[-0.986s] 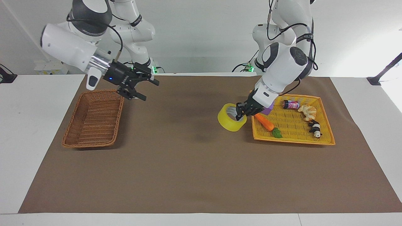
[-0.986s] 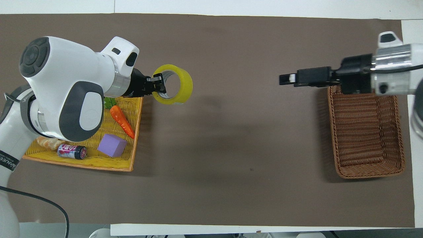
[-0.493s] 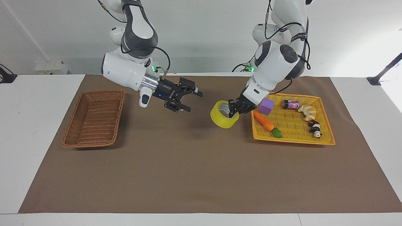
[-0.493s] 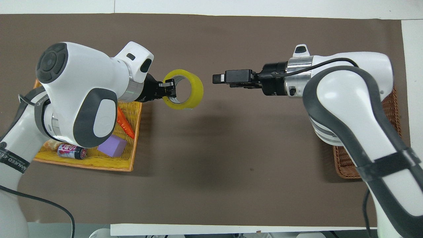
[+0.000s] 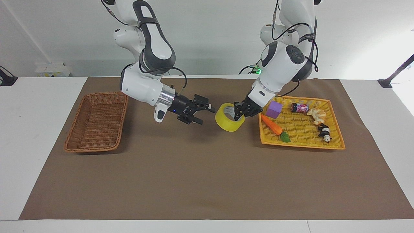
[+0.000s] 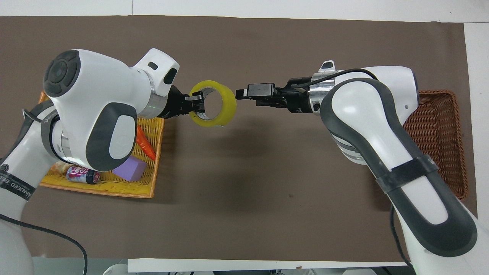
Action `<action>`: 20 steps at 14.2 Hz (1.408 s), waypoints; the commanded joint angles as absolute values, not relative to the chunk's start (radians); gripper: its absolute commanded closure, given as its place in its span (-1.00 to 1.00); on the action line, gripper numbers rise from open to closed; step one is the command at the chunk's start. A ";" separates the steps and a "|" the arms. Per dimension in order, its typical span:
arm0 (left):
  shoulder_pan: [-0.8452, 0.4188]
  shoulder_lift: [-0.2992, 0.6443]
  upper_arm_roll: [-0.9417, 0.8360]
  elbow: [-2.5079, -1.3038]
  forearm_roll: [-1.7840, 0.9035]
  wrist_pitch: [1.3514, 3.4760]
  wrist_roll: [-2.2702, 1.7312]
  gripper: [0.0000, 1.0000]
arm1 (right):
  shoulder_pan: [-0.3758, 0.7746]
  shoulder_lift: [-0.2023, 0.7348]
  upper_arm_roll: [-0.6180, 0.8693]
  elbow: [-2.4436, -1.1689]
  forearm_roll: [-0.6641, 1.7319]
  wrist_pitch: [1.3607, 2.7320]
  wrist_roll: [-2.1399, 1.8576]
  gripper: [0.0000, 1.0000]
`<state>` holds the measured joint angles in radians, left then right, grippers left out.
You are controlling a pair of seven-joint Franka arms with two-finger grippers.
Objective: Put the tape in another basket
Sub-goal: 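Hold the tape up with the left gripper while the right gripper reaches it, then close the right gripper on the tape rim beside the left gripper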
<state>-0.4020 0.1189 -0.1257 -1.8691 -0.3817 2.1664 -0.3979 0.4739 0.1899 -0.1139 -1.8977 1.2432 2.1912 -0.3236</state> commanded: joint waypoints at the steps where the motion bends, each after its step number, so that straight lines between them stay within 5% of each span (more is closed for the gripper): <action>1: -0.414 0.120 -0.115 -1.853 -0.370 2.174 -0.407 1.00 | 0.498 0.189 -0.118 -1.898 1.276 2.209 -0.307 -1.00; 12: -0.414 0.120 -0.114 -1.859 -0.370 2.174 -0.407 1.00 | 0.552 0.219 -0.118 -1.898 1.430 2.263 -0.385 -0.98; 20: -0.416 0.120 -0.114 -1.861 -0.370 2.171 -0.410 1.00 | 0.545 0.218 -0.118 -1.901 1.430 2.237 -0.419 -0.56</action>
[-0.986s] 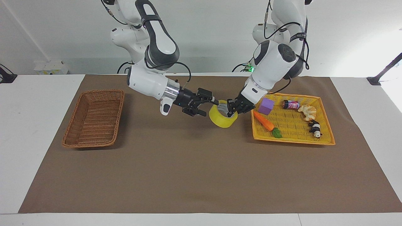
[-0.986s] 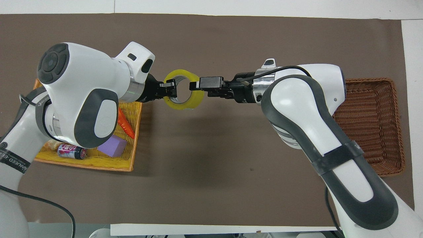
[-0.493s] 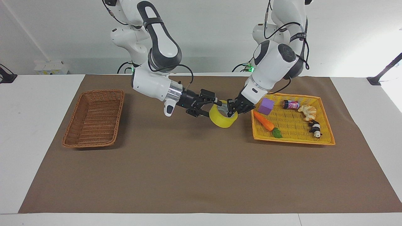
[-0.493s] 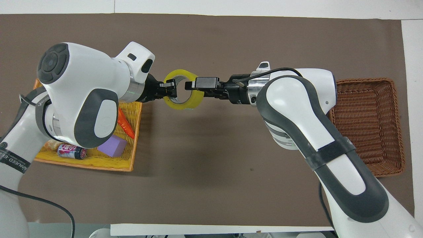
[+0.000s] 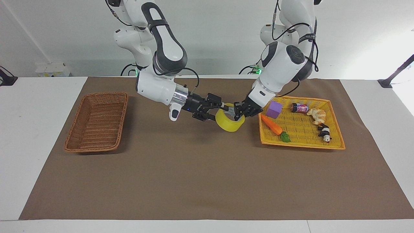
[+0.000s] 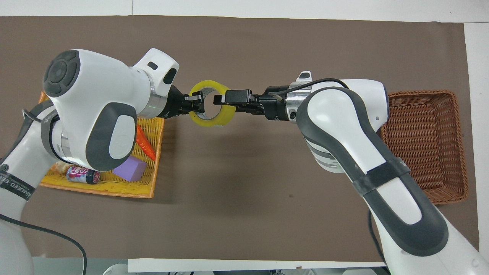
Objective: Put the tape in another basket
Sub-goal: 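Close the right gripper on the tape rim beside the left gripper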
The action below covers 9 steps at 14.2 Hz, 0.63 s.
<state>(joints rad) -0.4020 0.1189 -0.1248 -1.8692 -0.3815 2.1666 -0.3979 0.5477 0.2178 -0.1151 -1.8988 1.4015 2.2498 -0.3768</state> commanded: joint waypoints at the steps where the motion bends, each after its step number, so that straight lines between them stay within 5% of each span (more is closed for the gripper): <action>1: -0.416 0.120 -0.114 -1.859 -0.368 2.171 -0.410 1.00 | 0.543 0.218 -0.118 -1.901 1.430 2.234 -0.420 -0.49; 5: -0.416 0.120 -0.114 -1.861 -0.368 2.171 -0.410 1.00 | 0.542 0.215 -0.118 -1.904 1.430 2.229 -0.419 0.57; 9: -0.416 0.118 -0.114 -1.859 -0.368 2.171 -0.410 1.00 | 0.540 0.215 -0.118 -1.902 1.430 2.218 -0.422 0.91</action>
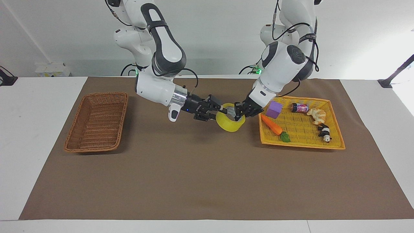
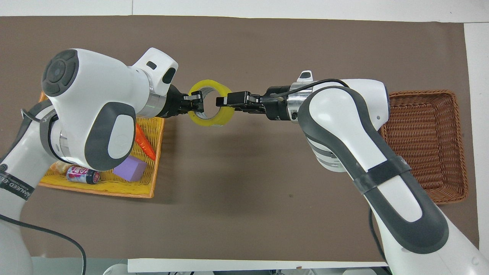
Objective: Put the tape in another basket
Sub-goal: 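Close the right gripper on the tape rim beside the left gripper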
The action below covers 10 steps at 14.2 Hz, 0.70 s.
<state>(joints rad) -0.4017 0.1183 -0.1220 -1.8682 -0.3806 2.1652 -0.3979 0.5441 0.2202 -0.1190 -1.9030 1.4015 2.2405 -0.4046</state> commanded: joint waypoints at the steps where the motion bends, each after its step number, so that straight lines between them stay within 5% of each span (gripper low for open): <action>1: -0.416 0.120 -0.114 -1.861 -0.368 2.171 -0.411 0.99 | 0.540 0.215 -0.118 -1.902 1.430 2.218 -0.428 1.00; 3: -0.416 0.118 -0.114 -1.859 -0.370 2.171 -0.417 0.66 | 0.540 0.215 -0.118 -1.902 1.430 2.218 -0.431 1.00; 5: -0.410 0.120 -0.114 -1.852 -0.370 2.172 -0.419 -0.13 | 0.540 0.215 -0.118 -1.902 1.430 2.218 -0.431 1.00; 6: -0.410 0.120 -0.112 -1.852 -0.370 2.171 -0.417 -0.36 | 0.540 0.215 -0.118 -1.902 1.430 2.218 -0.431 1.00; 10: -0.407 0.120 -0.112 -1.852 -0.370 2.164 -0.416 -0.50 | 0.540 0.215 -0.118 -1.902 1.430 2.218 -0.431 1.00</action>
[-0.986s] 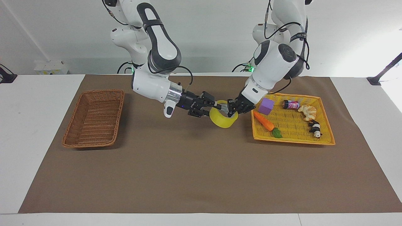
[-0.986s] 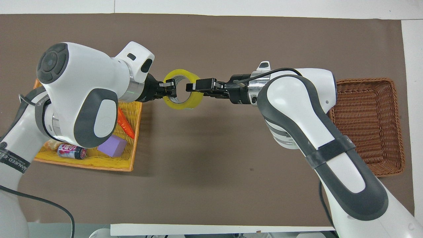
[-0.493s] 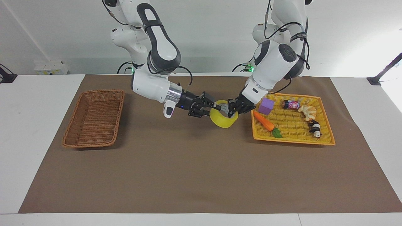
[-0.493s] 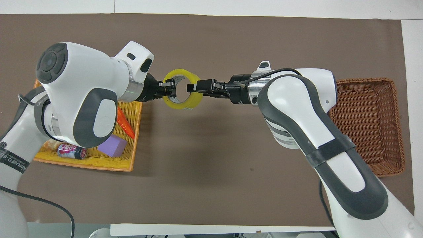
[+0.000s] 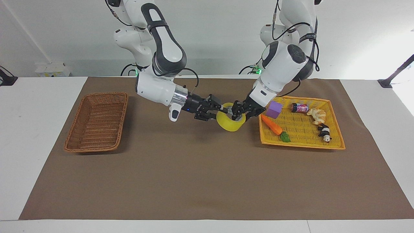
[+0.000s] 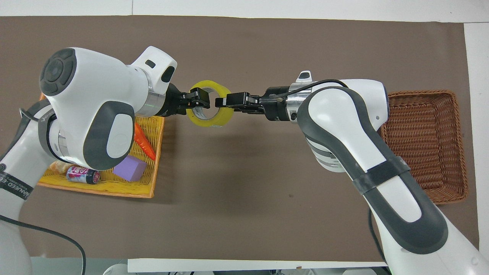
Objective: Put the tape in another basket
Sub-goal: 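Close the right gripper on the tape rim beside the left gripper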
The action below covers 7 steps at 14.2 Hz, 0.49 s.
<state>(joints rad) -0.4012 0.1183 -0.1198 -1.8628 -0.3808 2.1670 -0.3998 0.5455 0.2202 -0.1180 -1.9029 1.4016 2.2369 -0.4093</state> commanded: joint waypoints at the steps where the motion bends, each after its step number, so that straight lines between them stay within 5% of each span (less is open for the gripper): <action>1: -0.407 0.120 -0.112 -1.853 -0.370 2.164 -0.416 -0.50 | 0.540 0.215 -0.118 -1.902 1.430 2.217 -0.431 1.00; 4: -0.400 0.114 -0.104 -1.852 -0.370 2.158 -0.417 -0.91 | 0.538 0.215 -0.118 -1.902 1.430 2.217 -0.433 1.00; 7: -0.318 0.077 -0.100 -1.821 -0.368 2.053 -0.413 -0.98 | 0.538 0.215 -0.118 -1.902 1.430 2.217 -0.433 1.00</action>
